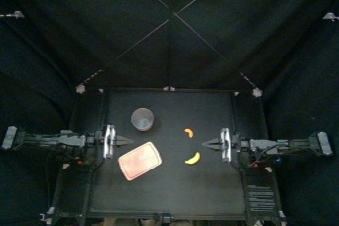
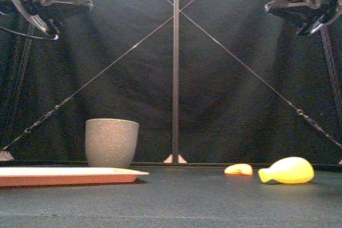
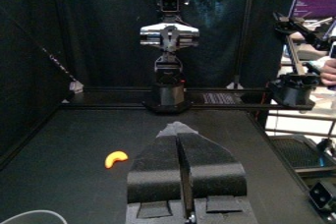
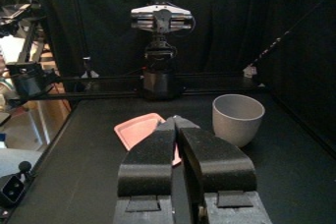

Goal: Pick the banana then place it in the grey bowl
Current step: Pick the banana

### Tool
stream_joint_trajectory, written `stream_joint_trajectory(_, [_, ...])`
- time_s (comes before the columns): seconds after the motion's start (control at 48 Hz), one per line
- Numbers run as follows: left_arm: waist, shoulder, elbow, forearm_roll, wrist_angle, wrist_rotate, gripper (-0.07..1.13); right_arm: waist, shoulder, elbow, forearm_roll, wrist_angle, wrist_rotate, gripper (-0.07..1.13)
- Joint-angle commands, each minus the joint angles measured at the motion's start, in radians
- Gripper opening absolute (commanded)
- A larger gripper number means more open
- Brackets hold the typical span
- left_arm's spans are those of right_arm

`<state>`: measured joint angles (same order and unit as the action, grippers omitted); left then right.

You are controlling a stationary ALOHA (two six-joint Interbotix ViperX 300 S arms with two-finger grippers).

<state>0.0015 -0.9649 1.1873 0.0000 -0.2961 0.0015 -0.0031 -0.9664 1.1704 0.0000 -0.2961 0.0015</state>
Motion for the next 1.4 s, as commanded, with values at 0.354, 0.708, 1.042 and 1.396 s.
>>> stream_joint_trajectory(0.354, [0.071, 0.015, -0.017, 0.009, -0.012, 0.002, -0.02, -0.132, 0.403, -0.097, 0.046, 0.031, 0.018, 0.12])
stream_joint_trajectory(0.708, [0.095, 0.015, -0.003, 0.009, -0.021, 0.003, -0.01, -0.130, 0.488, -0.087, 0.158, 0.058, 0.017, 1.08])
stream_joint_trajectory(1.042, [0.104, 0.015, 0.000, 0.009, -0.046, 0.003, -0.01, -0.084, 0.624, -0.103, 0.060, 0.262, 0.018, 1.05])
stream_joint_trajectory(1.396, [0.141, 0.015, 0.029, -0.014, -0.092, -0.002, -0.01, -0.020, 0.719, -0.216, -0.020, 0.526, 0.006, 1.04])
